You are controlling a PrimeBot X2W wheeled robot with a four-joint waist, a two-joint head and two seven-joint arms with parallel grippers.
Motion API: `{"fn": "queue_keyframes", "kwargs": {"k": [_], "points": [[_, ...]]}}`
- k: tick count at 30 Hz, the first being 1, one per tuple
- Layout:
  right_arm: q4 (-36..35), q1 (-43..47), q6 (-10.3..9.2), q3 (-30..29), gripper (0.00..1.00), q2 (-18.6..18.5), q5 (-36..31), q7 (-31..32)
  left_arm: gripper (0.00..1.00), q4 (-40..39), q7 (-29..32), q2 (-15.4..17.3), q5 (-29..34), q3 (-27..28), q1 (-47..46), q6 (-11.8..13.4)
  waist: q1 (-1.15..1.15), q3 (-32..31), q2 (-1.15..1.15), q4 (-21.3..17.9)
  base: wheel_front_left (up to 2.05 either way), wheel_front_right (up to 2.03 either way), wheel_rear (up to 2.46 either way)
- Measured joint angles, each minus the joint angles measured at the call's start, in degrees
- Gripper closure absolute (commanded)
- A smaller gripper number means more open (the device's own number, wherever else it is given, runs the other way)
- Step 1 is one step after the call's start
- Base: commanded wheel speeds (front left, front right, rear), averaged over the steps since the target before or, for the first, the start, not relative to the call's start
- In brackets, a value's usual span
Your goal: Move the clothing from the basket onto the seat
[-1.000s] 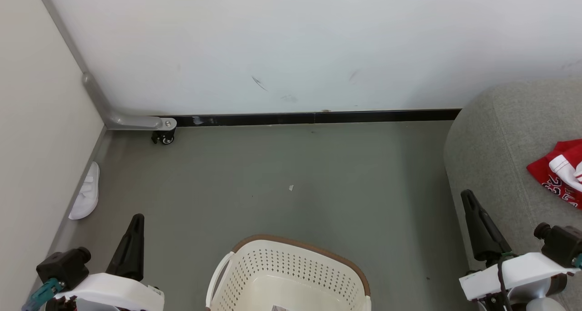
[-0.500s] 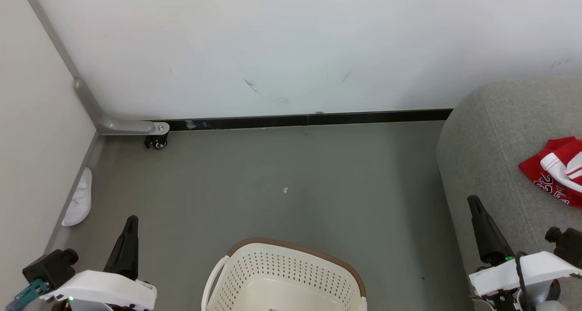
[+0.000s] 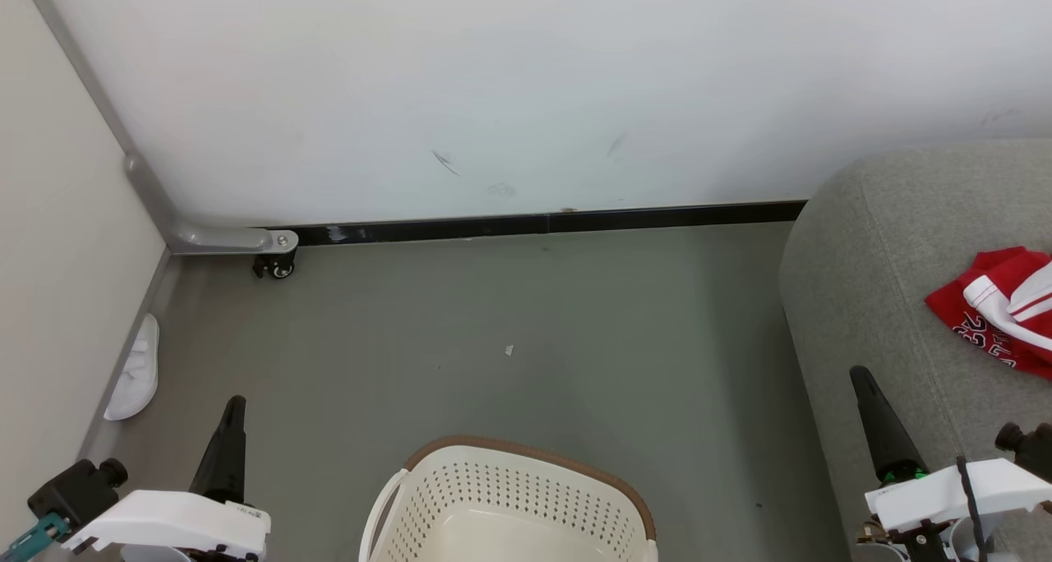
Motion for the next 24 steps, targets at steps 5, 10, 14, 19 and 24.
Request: {"fn": "queue_keyframes", "kwargs": {"k": [5,10,14,19,24], "points": [[1.2,0.0,0.0,-0.3,1.0,0.0,4.2,0.8,1.0,0.5,1.0,-0.9,-2.9,0.9,0.1,-0.5,-0.23,0.0,0.0,-0.3,0.0,0.0,0.0],[1.6,-0.1,0.0,-0.6,1.0,0.0,7.6,1.5,1.0,0.9,1.7,-1.2,-5.3,1.6,0.1,-0.9,-0.44,0.1,0.0,-0.5,0.0,0.0,0.0],[2.5,-0.2,0.0,-1.0,1.0,0.0,10.8,2.3,1.0,1.2,2.3,-1.5,-7.9,2.3,0.1,-1.2,-0.63,0.2,0.0,-0.7,0.0,0.0,0.0],[3.2,-0.2,0.0,-1.2,1.0,0.0,15.0,3.2,1.0,1.6,3.4,-2.0,-11.1,3.2,0.1,-1.6,-0.79,0.3,0.0,-1.0,0.0,0.0,0.0],[3.7,-0.3,0.0,-1.5,1.0,0.0,19.1,3.8,1.0,2.2,4.3,-2.9,-14.1,4.0,0.1,-2.3,-0.85,0.4,0.0,-1.3,0.0,0.0,0.0]]}}
